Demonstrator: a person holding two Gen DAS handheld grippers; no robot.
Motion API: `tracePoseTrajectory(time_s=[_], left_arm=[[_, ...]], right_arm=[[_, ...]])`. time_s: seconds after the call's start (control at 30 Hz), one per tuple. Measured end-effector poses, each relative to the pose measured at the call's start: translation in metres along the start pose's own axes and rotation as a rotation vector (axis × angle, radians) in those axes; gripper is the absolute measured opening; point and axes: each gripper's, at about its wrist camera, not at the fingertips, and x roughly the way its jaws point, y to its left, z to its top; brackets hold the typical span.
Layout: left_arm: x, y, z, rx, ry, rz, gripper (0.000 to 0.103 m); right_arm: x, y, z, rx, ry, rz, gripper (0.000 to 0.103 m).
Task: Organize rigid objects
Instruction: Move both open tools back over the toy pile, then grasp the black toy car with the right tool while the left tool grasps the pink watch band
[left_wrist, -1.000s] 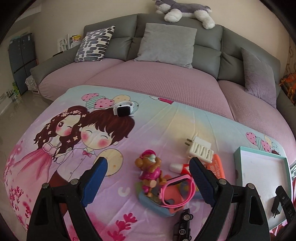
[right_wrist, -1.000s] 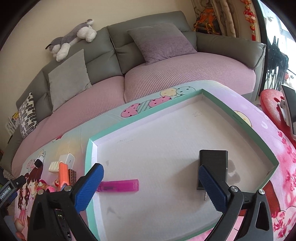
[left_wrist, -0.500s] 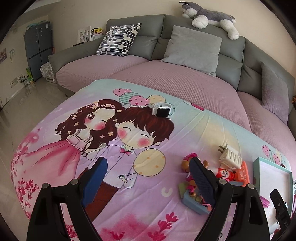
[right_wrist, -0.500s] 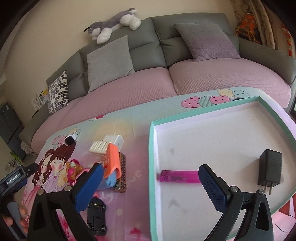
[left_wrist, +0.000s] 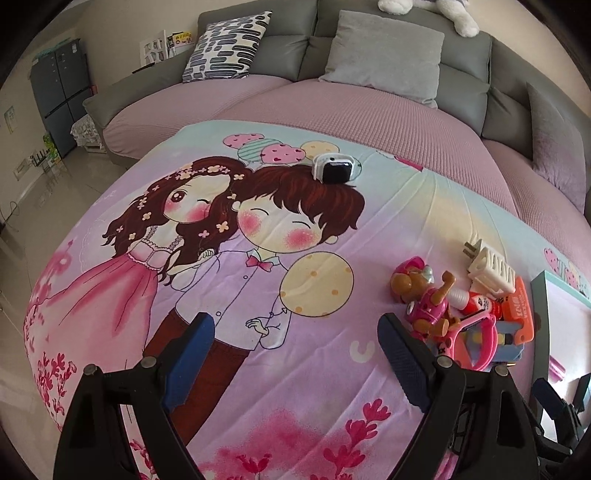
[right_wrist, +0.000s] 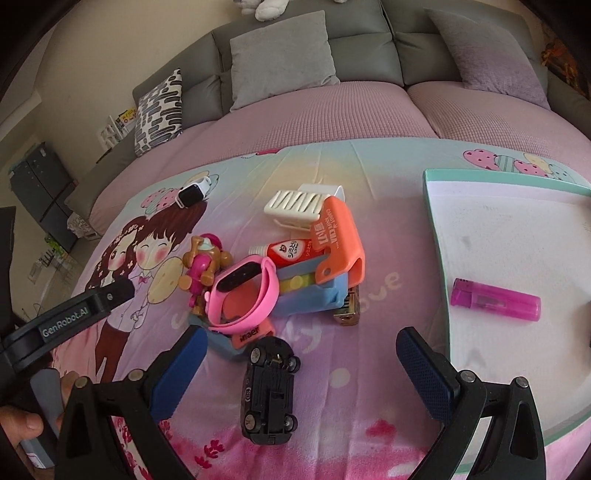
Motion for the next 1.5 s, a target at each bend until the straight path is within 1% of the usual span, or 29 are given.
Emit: tracePoseTrajectory(time_s=[0.03, 0.1, 0.3, 0.4, 0.57, 0.63, 0.7, 0.73, 0.8, 0.93, 1.0, 1.1, 1.17, 1.33, 1.5], left_arm=[[0.003, -0.004, -0.001, 0.019, 0.008, 0.004, 0.090], [0.007, -0.010, -0.003, 0.043, 0.020, 0.007, 0.090], [0.014, -0.016, -0.005, 0.060, 0.043, 0.002, 0.090], [0.014, -0.016, -0.006, 0.060, 0.045, 0.004, 0.090], [0.013, -0.018, -0.005, 0.061, 0.045, -0.008, 0.090], [0.011, -0.020, -0.004, 0.060, 0.041, -0.022, 0.090], [0.008, -0.022, -0.003, 0.062, 0.036, -0.033, 0.090], [0.007, -0.024, -0.003, 0.064, 0.033, -0.037, 0.090], [0.004, -0.026, -0.002, 0.068, 0.027, -0.043, 0.090], [0.000, -0.032, -0.002, 0.078, 0.023, -0.062, 0.090], [0.000, -0.037, -0.003, 0.088, 0.026, -0.073, 0.090], [0.000, -0.045, -0.004, 0.110, 0.029, -0.088, 0.090], [-0.001, -0.051, -0.004, 0.124, 0.029, -0.099, 0.090], [-0.004, -0.064, -0.007, 0.165, 0.034, -0.142, 0.090], [-0.005, -0.074, -0.009, 0.190, 0.036, -0.182, 0.090]], right_arm=[[0.001, 0.002, -0.002, -0.010, 0.008, -0.001, 0.101], [0.004, 0.006, -0.004, -0.027, 0.027, -0.011, 0.096], [0.015, 0.011, -0.015, -0.041, 0.094, -0.011, 0.084], [0.023, 0.011, -0.019, -0.046, 0.125, -0.026, 0.084], [0.025, 0.016, -0.023, -0.087, 0.134, -0.061, 0.081], [0.025, 0.018, -0.024, -0.108, 0.136, -0.091, 0.077], [0.023, 0.017, -0.024, -0.118, 0.134, -0.116, 0.066], [0.022, 0.016, -0.024, -0.117, 0.133, -0.119, 0.065], [0.020, 0.013, -0.024, -0.112, 0.128, -0.126, 0.058], [0.015, 0.007, -0.023, -0.107, 0.126, -0.126, 0.050], [0.014, 0.005, -0.022, -0.099, 0.124, -0.122, 0.044], [0.011, 0.000, -0.019, -0.064, 0.111, -0.106, 0.036], [0.010, -0.005, -0.018, -0.041, 0.104, -0.098, 0.032], [0.006, -0.010, -0.017, -0.023, 0.095, -0.090, 0.032], [-0.015, -0.020, -0.009, 0.003, 0.025, -0.088, 0.032]])
